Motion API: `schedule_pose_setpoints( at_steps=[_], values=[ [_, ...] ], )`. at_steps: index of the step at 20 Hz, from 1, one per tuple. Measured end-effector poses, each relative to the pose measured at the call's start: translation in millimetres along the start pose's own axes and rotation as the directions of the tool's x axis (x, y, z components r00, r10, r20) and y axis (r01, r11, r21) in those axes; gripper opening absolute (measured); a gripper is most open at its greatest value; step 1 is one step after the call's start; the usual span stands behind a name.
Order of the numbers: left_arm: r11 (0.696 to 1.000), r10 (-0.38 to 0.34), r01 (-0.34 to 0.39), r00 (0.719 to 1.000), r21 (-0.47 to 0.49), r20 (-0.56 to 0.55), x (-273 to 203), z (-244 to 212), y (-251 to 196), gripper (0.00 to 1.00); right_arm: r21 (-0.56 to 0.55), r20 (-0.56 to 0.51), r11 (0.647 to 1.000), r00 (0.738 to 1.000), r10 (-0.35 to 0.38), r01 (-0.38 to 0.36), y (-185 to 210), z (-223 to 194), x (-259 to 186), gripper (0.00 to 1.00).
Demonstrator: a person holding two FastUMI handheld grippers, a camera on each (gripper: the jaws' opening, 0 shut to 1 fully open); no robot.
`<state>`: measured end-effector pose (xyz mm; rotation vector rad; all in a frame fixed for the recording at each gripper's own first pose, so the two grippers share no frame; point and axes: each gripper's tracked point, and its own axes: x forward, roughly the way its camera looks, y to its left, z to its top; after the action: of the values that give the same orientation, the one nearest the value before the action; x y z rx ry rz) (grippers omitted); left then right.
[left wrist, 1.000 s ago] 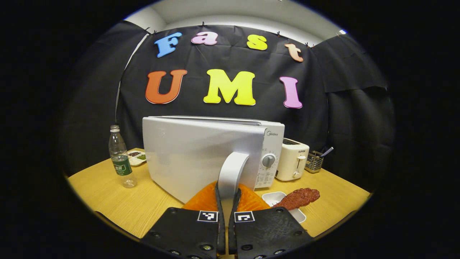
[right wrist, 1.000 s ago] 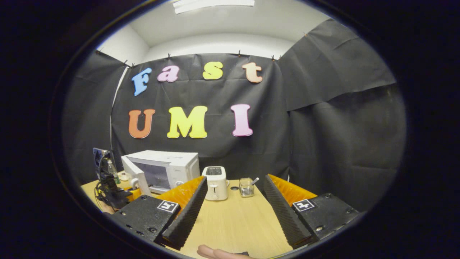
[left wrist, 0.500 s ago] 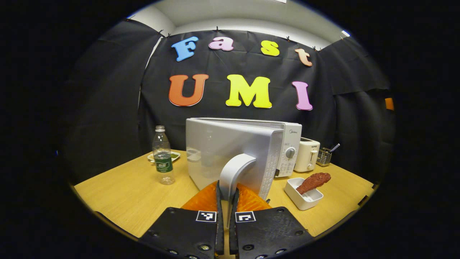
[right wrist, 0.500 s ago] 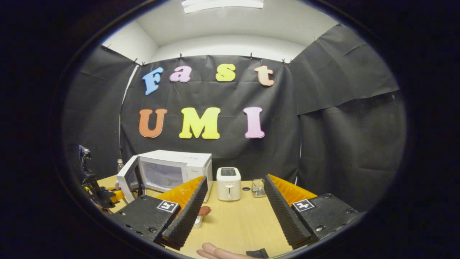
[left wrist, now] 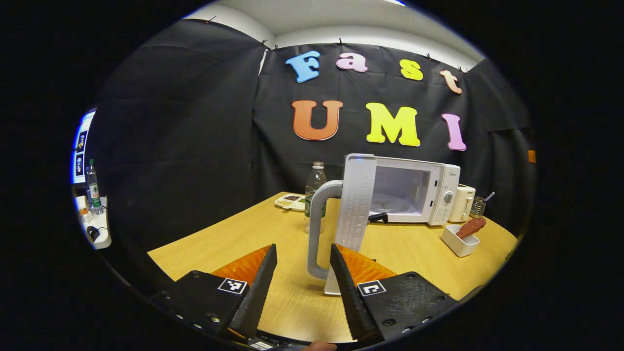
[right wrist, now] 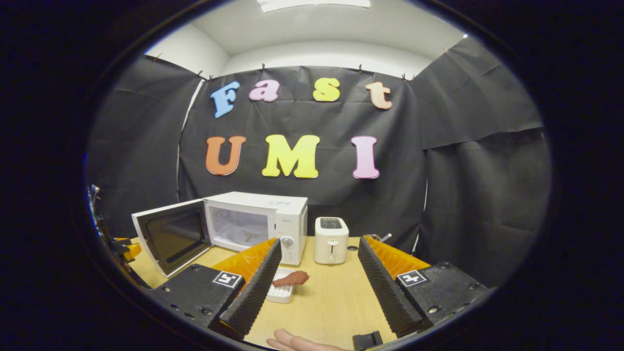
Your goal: Open the microwave oven with the left hand, put the food in, and close the microwave oven.
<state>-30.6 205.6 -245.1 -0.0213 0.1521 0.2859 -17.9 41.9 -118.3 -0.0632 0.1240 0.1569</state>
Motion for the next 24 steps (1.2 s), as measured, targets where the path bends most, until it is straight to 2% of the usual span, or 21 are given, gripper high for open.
schedule_pose_setpoints(
  at_steps=[1, 2, 3, 4, 5, 6, 7, 13, 17, 21, 24],
  values=[
    [1.000, 0.005, -0.005, 1.000, 0.011, 0.008, -2, 3, 3, 0.69, 0.006, -0.010, 1.000, 1.000, 0.006, -0.006, 3, -2, 1, 1.00],
    [1.000, 0.009, -0.009, 1.000, 0.023, 0.016, -5, 8, 4, 0.59, 0.010, -0.016, 1.000, 1.000, 0.012, -0.012, 5, -3, 2, 1.00],
    [1.000, 0.007, -0.007, 1.000, 0.029, 0.021, -7, 11, 2, 0.59, 0.010, -0.020, 1.000, 1.000, 0.013, -0.013, 7, -3, 2, 1.00],
    [0.999, -0.004, 0.003, 1.000, 0.034, 0.026, -10, 15, -3, 0.74, 0.006, -0.022, 1.000, 1.000, 0.011, -0.011, 7, -4, 3, 1.00],
    [0.999, -0.008, 0.007, 0.999, 0.039, 0.033, -11, 21, -7, 0.66, 0.001, -0.022, 1.000, 1.000, 0.009, -0.009, 6, -4, 5, 1.00],
    [0.999, -0.010, 0.009, 0.999, 0.045, 0.034, -13, 25, -10, 0.88, -0.004, -0.024, 1.000, 1.000, 0.009, -0.009, 5, -6, 6, 1.00],
    [0.999, -0.012, 0.010, 0.999, 0.043, 0.037, -15, 31, -16, 0.93, -0.008, -0.027, 1.000, 1.000, 0.008, -0.008, 4, -7, 9, 1.00],
    [0.995, -0.100, 0.098, 0.993, 0.025, 0.068, -39, 77, -65, 0.93, -0.023, -0.079, 1.000, 0.997, -0.005, 0.003, -10, -25, 41, 1.00],
    [0.993, -0.115, 0.108, 0.983, 0.052, 0.144, -54, 129, -89, 0.93, -0.014, -0.154, 0.999, 0.988, 0.035, -0.038, -11, -46, 77, 1.00],
    [0.986, -0.166, 0.156, 0.963, 0.060, 0.212, -64, 173, -124, 0.93, 0.044, -0.271, 0.991, 0.954, 0.131, -0.124, -2, -81, 116, 1.00],
    [0.984, -0.175, 0.159, 0.952, 0.083, 0.252, -65, 199, -139, 0.93, 0.120, -0.377, 0.976, 0.901, 0.214, -0.182, 4, -110, 148, 1.00]
  ],
)
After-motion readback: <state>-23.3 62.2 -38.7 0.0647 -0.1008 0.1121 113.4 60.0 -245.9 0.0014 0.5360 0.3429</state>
